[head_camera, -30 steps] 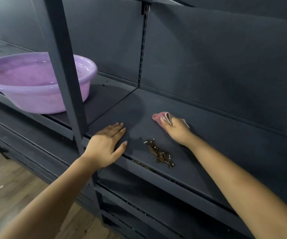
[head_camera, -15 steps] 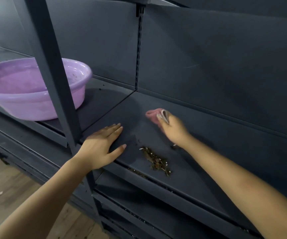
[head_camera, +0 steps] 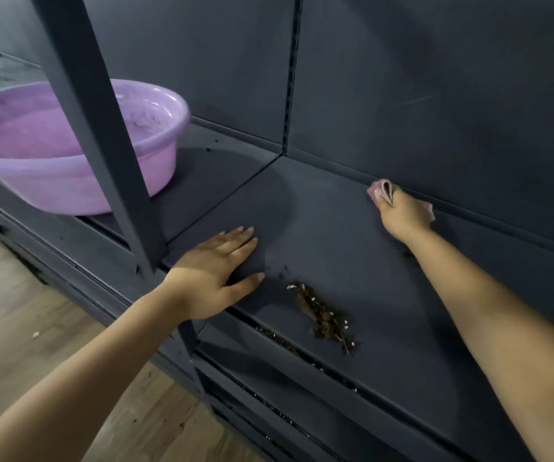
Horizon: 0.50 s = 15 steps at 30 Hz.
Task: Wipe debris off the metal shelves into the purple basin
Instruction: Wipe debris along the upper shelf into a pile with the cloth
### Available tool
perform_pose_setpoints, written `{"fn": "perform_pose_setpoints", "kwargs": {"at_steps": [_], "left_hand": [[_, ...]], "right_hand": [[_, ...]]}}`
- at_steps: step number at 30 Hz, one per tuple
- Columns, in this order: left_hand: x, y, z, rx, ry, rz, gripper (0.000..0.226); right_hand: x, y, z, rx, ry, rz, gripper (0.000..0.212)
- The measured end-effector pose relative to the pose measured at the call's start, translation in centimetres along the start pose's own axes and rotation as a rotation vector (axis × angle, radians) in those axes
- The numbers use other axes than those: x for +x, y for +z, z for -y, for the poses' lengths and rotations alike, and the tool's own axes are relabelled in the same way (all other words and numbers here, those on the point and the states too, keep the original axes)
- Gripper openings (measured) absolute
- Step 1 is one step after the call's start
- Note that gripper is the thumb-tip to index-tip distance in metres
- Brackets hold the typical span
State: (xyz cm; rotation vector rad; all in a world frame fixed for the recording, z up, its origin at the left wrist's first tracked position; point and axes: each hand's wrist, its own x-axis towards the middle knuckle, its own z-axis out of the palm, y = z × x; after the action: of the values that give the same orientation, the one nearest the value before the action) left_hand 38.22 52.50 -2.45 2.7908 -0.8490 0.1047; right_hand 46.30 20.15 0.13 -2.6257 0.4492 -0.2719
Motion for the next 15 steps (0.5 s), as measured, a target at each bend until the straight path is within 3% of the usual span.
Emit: {"fn": "perform_pose_setpoints", "kwargs": {"at_steps": [15], "left_hand": [[-0.2,0.1,-0.2,-0.071,-0.006,-0.04,0.084]], "right_hand": [[4.6,5.4,8.8,0.111,-0.338,0.29,0.047]]}}
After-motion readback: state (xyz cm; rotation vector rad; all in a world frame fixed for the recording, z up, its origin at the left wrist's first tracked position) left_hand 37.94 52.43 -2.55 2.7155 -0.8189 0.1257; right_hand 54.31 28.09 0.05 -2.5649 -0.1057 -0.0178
